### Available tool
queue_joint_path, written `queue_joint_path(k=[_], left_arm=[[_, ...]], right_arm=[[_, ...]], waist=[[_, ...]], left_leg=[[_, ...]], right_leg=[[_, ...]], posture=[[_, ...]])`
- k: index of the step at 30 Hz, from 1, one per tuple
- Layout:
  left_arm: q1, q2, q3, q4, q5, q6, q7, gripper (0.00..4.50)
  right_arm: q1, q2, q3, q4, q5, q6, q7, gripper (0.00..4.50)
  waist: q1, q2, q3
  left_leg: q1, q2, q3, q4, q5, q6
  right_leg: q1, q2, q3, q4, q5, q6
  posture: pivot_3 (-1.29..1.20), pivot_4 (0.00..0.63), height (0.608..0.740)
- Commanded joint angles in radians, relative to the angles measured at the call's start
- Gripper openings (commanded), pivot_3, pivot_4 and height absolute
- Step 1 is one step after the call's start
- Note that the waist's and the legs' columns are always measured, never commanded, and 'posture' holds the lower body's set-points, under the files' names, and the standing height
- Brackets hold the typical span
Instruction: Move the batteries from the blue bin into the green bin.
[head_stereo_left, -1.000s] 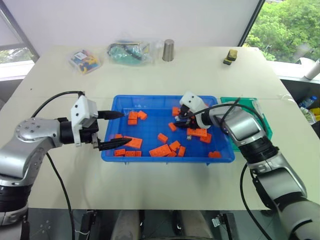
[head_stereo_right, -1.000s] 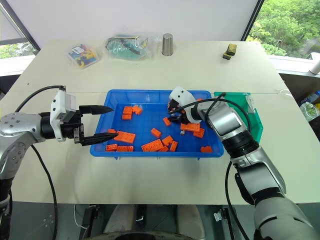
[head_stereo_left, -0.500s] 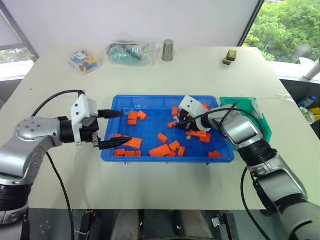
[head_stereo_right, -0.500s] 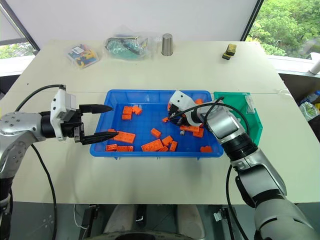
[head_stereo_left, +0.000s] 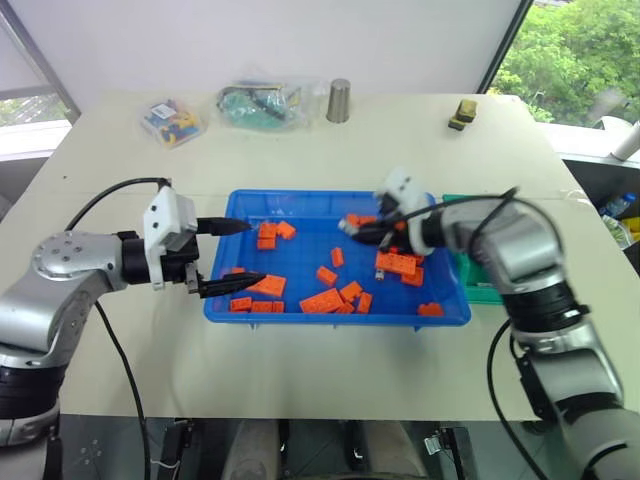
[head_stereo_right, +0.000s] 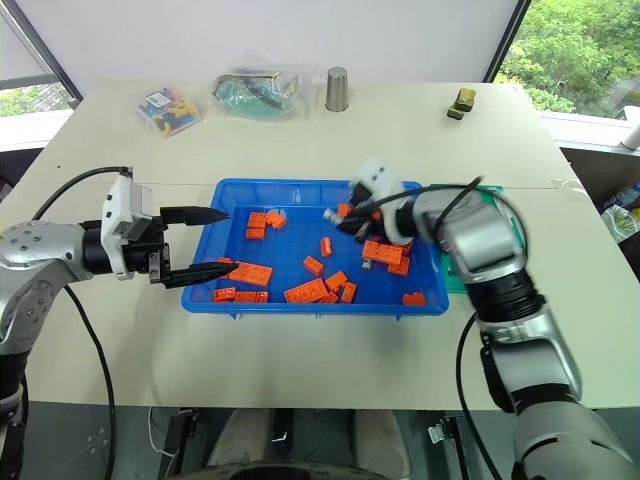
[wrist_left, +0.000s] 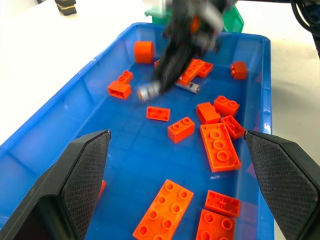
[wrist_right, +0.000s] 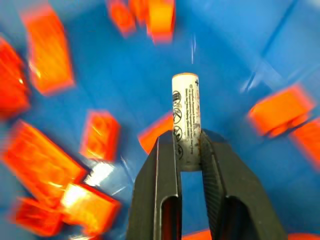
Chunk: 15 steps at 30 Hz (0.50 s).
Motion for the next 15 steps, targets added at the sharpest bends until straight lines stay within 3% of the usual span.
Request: queue_joint_path(k=[1, 5, 10, 15], left_arm=[[-0.015, -0.018, -0.007, -0.026, -0.033, 0.015, 0.003, 4.5], [-0.016, -0.052, -0.046, -0.035, -0.021, 0.003, 0.005, 4.5], [-0.048, -0.067, -0.07, -0.017, -0.011, -0.007, 0.0, 4.5], [-0.075, -0.066, -0.079, 0.016, 0.005, -0.024, -0.019, 4.5]], right_arm=[[0.021, -0.178, -0.179, -0.057, 0.039, 0.019, 0.024, 0.05], [0.157, -0.375, -0.289, 0.008, 0.014, -0.008, 0.015, 0.05], [0.3, -0.443, -0.347, -0.017, 0.028, -0.023, -0.012, 0.05], [0.355, -0.419, -0.345, -0.031, 0.027, -0.048, -0.06, 2.44]], waist=[[0.003, 0.0, 0.0], [0.008, -0.001, 0.0], [-0.017, 0.0, 0.0], [-0.031, 0.0, 0.0]], left_leg=[[0.0, 0.0, 0.0, 0.0, 0.0, 0.0], [0.0, -0.001, 0.0, 0.0, -0.001, 0.001], [0.002, 0.0, 0.002, 0.0, -0.001, 0.001], [0.002, 0.0, 0.001, -0.001, -0.001, 0.001]], right_leg=[[0.0, 0.0, 0.0, 0.0, 0.0, 0.0], [0.002, -0.002, 0.0, -0.003, 0.0, 0.0], [0.001, 0.001, 0.002, -0.002, 0.0, 0.0], [0.001, 0.003, 0.002, 0.0, 0.0, 0.0]], posture=[[0.0, 0.15, 0.739], [0.0, 0.15, 0.739], [0.0, 0.15, 0.739], [0.0, 0.15, 0.739]])
